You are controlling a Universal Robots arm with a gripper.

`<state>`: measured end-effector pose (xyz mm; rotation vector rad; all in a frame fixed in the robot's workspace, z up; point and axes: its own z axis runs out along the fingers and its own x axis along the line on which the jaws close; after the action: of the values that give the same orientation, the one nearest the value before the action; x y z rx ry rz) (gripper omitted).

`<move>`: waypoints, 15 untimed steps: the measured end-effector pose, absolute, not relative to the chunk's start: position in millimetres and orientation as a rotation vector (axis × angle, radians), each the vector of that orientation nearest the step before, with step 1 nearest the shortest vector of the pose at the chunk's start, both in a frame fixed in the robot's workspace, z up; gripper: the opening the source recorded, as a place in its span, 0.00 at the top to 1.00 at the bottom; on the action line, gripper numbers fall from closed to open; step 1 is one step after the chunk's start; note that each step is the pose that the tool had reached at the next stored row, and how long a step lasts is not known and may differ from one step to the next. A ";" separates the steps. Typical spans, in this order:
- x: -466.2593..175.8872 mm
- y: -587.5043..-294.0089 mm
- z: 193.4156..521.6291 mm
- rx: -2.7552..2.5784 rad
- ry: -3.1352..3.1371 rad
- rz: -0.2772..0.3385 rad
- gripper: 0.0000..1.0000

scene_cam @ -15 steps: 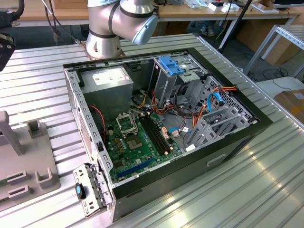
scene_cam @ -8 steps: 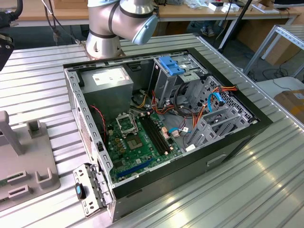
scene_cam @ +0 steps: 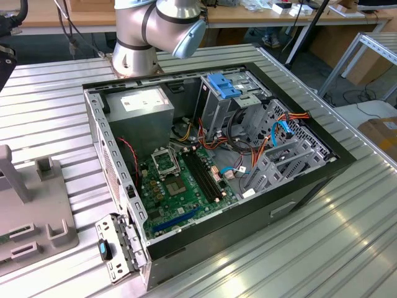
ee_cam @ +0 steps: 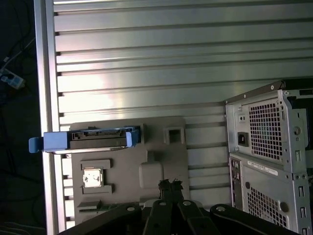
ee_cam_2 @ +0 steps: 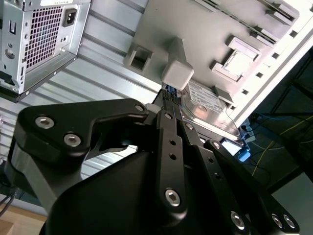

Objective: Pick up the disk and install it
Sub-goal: 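Reach for the disk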

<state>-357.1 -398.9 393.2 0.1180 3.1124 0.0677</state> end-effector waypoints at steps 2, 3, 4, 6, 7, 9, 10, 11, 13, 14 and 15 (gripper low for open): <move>-357.5 -398.9 393.2 0.118 3.113 0.068 0.89; -357.6 -398.9 393.2 0.118 3.112 0.068 0.89; -357.7 -399.0 393.2 0.118 3.113 0.068 0.89; -358.0 -398.9 393.2 0.118 3.113 0.068 0.89; -358.1 -398.9 393.2 0.118 3.112 0.068 0.89; -358.3 -398.9 393.2 0.118 3.113 0.068 0.89; -358.4 -398.9 393.2 0.118 3.112 0.068 0.89; -358.6 -398.9 393.2 0.118 3.113 0.068 0.89; -361.6 -398.9 393.2 0.118 3.113 0.068 0.89; -365.5 -398.9 393.2 0.118 3.112 0.068 0.89; -371.1 -398.9 393.1 0.118 3.112 0.068 0.89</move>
<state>-371.1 -398.9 393.1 0.1182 3.1124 0.0677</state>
